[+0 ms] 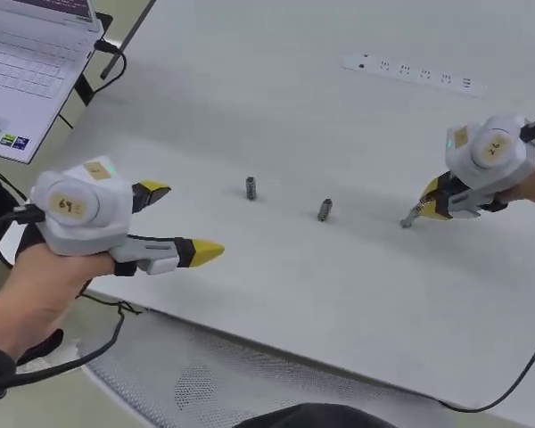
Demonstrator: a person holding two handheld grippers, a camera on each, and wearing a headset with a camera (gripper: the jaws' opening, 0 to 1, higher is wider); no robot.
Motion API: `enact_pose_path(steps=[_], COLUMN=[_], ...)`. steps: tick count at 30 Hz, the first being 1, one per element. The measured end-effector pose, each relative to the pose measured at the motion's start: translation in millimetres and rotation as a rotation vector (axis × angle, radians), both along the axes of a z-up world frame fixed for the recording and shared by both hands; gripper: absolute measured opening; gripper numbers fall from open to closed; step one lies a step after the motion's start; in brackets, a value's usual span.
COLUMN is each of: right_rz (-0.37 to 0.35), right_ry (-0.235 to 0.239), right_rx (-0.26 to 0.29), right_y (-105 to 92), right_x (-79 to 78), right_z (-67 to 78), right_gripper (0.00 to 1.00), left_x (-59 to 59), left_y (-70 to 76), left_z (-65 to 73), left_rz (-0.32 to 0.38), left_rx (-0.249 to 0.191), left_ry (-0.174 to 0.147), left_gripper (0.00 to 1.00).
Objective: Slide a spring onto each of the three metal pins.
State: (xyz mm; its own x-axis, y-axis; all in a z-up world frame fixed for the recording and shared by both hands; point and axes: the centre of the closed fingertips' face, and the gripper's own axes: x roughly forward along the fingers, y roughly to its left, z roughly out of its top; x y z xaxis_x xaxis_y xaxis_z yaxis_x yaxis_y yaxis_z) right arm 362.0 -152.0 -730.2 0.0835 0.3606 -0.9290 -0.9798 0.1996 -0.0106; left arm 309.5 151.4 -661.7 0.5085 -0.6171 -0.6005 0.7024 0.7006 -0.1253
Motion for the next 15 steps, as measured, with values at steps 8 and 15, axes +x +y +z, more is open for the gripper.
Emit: enact_pose_path(steps=[8, 15], right_rz=[0.019, 0.030], right_ry=[0.009, 0.015], right_rx=[-0.028, -0.038], right_y=[-0.9, 0.4], right_x=[-0.6, -0.5], right_z=[-10.9, -17.6], right_gripper=[0.09, 0.09], left_x=[-1.4, -0.9], left_y=[4.1, 7.3], left_z=[-0.2, 1.6], left_rz=[0.010, 0.017], left_rx=[0.000, 0.002], left_ry=[0.004, 0.002], left_gripper=[0.71, 0.71])
